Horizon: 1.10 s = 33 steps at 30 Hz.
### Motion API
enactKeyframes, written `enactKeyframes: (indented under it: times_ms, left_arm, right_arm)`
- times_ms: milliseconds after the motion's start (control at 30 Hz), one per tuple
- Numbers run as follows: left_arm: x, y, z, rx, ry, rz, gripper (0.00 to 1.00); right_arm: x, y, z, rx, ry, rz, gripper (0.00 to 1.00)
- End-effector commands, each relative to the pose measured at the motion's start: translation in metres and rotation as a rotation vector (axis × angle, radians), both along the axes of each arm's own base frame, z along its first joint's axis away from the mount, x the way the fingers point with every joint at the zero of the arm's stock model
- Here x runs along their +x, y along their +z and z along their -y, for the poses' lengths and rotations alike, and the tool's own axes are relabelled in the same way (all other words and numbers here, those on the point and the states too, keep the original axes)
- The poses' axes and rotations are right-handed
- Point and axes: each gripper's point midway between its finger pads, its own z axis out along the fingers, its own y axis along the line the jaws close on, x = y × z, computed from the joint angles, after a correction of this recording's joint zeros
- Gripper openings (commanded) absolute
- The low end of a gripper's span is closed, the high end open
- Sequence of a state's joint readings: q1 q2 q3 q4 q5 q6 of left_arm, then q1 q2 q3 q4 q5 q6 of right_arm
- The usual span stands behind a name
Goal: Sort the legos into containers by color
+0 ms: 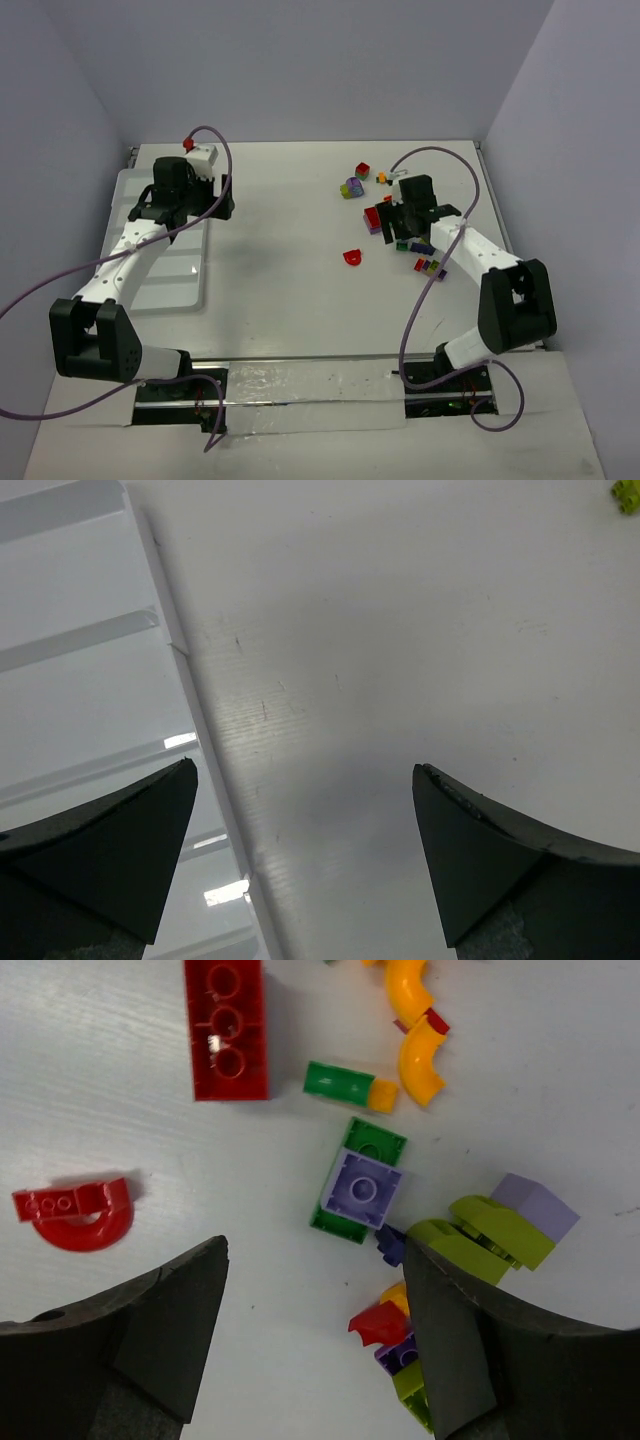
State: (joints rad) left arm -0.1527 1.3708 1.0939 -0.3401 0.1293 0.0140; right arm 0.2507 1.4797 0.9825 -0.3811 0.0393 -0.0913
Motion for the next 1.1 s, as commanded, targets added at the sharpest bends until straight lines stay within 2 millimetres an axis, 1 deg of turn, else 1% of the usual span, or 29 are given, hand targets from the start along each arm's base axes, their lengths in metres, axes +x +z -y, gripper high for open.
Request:
enactKeyframes:
  times_ms: [0,33,67,133,233,400,467,667,767,833,967,1067]
  left_arm:
    - [0.009,0.024,-0.005,0.014,0.04,0.074,0.99]
    - [0.009,0.024,-0.005,0.014,0.041,0.076,0.99]
    - [0.009,0.025,-0.006,0.014,0.043,0.078,0.99]
    - [0.009,0.024,-0.006,0.017,0.046,0.075,0.99]
    - [0.01,0.023,-0.008,0.025,0.057,0.074,0.99]
    - [0.01,0.019,-0.011,0.036,0.07,0.068,0.99]
    - [0.01,0.018,-0.012,0.039,0.074,0.067,0.99]
    - [0.011,0.015,-0.012,0.042,0.075,0.057,0.99]
    - [0.011,0.014,-0.012,0.042,0.073,0.052,0.99]
    - [0.011,0.013,-0.012,0.044,0.076,0.049,0.99]
    - [0.011,0.012,-0.012,0.046,0.078,0.048,0.99]
    - [0.012,0.011,-0.013,0.047,0.079,0.045,0.99]
  right_arm:
    - [0.022,0.015,0.011,0.012,-0.109,0.026,0.75]
    - [0.027,0.016,0.013,0.017,-0.128,0.02,0.72]
    - [0.027,0.012,0.015,0.014,-0.137,0.005,0.71]
    - [0.035,0.005,0.016,0.009,-0.151,-0.027,0.67]
    - [0.039,-0.002,0.016,0.03,-0.188,-0.061,0.64]
    - [0.037,-0.022,0.015,0.023,-0.204,-0.136,0.61]
    - [0.036,-0.026,0.014,0.025,-0.21,-0.156,0.61]
    - [0.032,-0.047,0.021,-0.013,-0.247,-0.214,0.61]
    - [0.032,-0.05,0.022,-0.02,-0.254,-0.22,0.61]
    - [0.034,-0.051,0.025,-0.026,-0.263,-0.219,0.58]
    - [0.034,-0.054,0.027,-0.027,-0.274,-0.226,0.57]
    - [0.034,-0.054,0.027,-0.014,-0.271,-0.231,0.52]
